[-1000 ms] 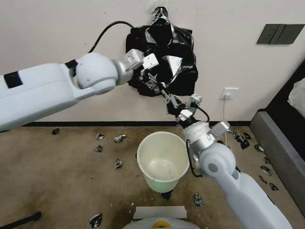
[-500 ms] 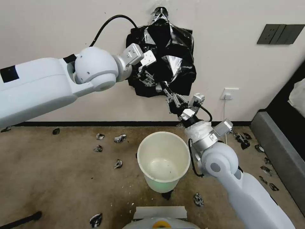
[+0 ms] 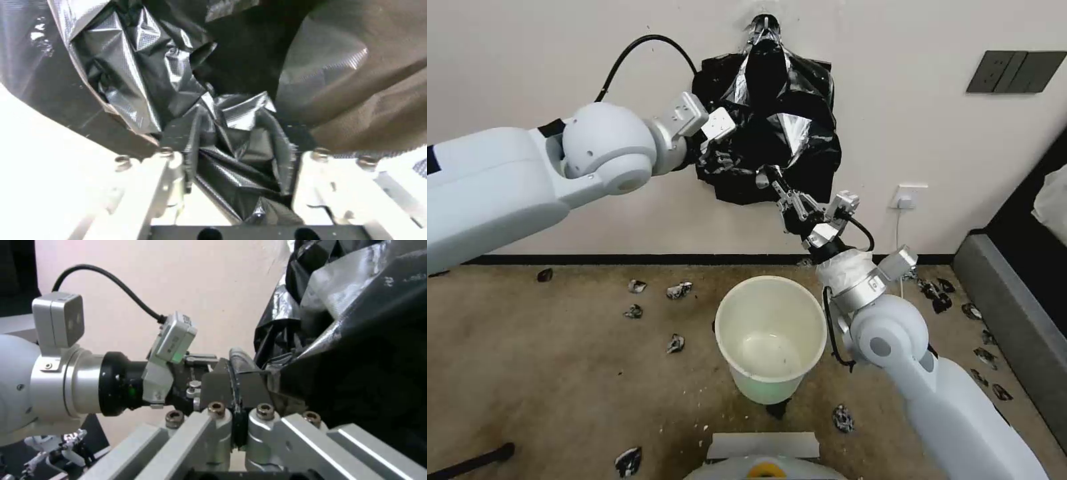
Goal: Place a trash bag onto the trash bin.
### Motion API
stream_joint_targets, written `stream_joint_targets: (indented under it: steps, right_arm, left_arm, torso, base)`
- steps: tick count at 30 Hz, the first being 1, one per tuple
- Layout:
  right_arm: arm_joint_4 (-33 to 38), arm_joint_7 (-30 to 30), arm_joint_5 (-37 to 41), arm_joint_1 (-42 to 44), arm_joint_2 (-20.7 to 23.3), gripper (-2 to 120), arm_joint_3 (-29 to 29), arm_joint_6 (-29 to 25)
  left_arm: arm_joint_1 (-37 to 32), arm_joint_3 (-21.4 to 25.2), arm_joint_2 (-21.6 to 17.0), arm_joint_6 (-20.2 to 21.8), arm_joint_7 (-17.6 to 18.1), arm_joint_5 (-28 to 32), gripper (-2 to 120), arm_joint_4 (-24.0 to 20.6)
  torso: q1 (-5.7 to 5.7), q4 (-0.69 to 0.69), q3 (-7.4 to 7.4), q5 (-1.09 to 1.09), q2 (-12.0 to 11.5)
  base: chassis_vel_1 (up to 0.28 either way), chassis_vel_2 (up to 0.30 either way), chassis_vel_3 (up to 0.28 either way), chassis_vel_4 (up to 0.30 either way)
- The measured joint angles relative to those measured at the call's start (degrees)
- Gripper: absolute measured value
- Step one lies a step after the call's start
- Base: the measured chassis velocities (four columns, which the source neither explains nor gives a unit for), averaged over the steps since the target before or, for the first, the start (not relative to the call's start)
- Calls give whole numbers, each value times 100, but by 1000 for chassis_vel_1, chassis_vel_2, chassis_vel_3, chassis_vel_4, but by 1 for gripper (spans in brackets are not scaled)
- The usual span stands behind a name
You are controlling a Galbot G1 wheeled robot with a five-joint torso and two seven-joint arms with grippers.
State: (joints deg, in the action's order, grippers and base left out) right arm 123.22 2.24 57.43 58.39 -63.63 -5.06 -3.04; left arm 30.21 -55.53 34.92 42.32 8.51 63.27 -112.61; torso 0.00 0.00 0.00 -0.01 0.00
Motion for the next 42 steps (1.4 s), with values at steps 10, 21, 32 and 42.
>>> stream_joint_targets:
  steps: [10,21,32,42]
  right_arm:
    - [53,-25,18,-25,-3,0,11,4]
    - [72,-29,20,23,8,0,-2,9]
    - [109,-36,7,51,-42,0,-23,10]
    - [80,1,-115,59,-22,0,-5,13]
  left_arm:
    - [-412,407,53,-11,385,87,0,71]
    - [-1399,1124,-194,-1102,924,275,0,0]
    - [-2505,2160,-73,-2812,1680,703,0,-162]
    - [-3234,2709,-584,-2073,1849,1093,0,-1077]
  torso:
    - [0,-1,0,2,1]
    - [-1,0,0,0,1]
    - [0,-2,0,2,1]
    - [0,1,0,1,1]
  base:
    - [0,0,0,0]
    - [0,0,0,0]
    - [0,0,0,0]
    - [0,0,0,0]
